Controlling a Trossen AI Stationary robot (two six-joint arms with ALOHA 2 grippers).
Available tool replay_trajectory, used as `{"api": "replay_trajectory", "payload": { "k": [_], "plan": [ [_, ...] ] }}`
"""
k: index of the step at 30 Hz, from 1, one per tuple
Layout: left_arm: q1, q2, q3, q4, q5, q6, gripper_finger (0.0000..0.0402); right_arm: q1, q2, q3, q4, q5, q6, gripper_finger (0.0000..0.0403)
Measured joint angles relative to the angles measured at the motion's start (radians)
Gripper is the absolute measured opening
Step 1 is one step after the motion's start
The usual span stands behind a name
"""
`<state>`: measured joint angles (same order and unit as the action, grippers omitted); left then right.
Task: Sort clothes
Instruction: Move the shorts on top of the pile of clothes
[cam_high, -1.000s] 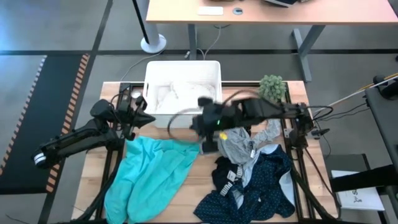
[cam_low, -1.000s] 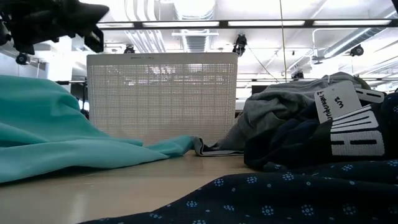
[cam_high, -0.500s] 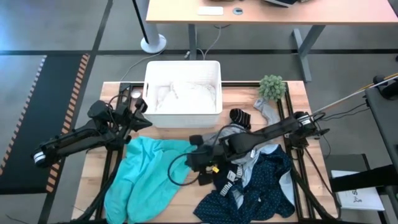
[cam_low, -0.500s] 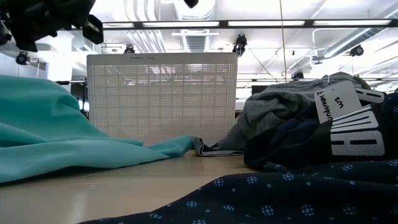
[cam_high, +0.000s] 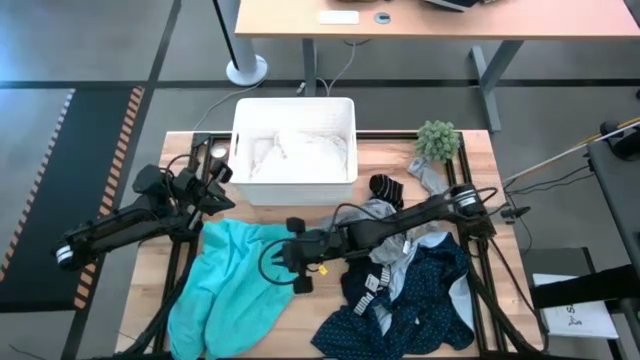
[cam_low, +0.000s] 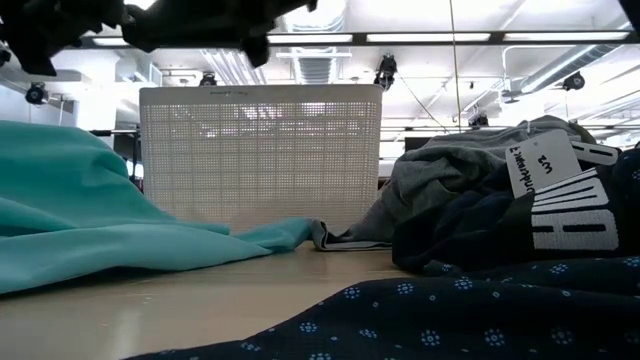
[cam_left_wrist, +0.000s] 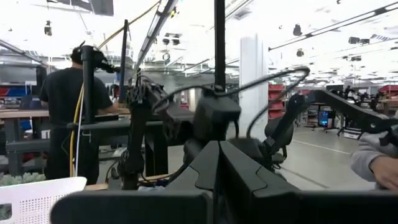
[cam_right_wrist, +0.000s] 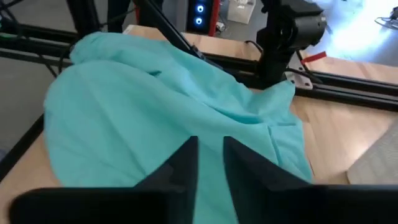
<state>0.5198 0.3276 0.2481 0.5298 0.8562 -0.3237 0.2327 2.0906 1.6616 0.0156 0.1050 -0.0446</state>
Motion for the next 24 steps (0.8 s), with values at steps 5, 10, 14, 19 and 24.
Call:
{"api": "replay_trajectory", "payload": {
  "k": [5,10,14,19,24],
  "plan": [
    [0.000,-0.010,0.000,-0.002,0.000,-0.013,0.0000,-0.007,0.128,0.147,-0.014,0.000,0.001,0.0157],
    [0.000,-0.016,0.000,0.001,0.000,-0.009,0.0000,-0.033,0.276,0.367,-0.170,0.008,0.081,0.0234],
    [0.000,-0.018,0.000,0.011,0.000,0.009,0.0000,-0.061,0.371,0.529,-0.317,0.016,0.093,0.0275],
    [0.000,-0.022,0.000,0.018,-0.003,0.029,0.0000,-0.080,0.453,0.642,-0.394,0.015,0.100,0.0304],
    [0.000,-0.023,0.000,0.027,-0.006,0.054,0.0000,-0.092,0.496,0.669,-0.401,0.018,0.088,0.0302]
  ]
}}
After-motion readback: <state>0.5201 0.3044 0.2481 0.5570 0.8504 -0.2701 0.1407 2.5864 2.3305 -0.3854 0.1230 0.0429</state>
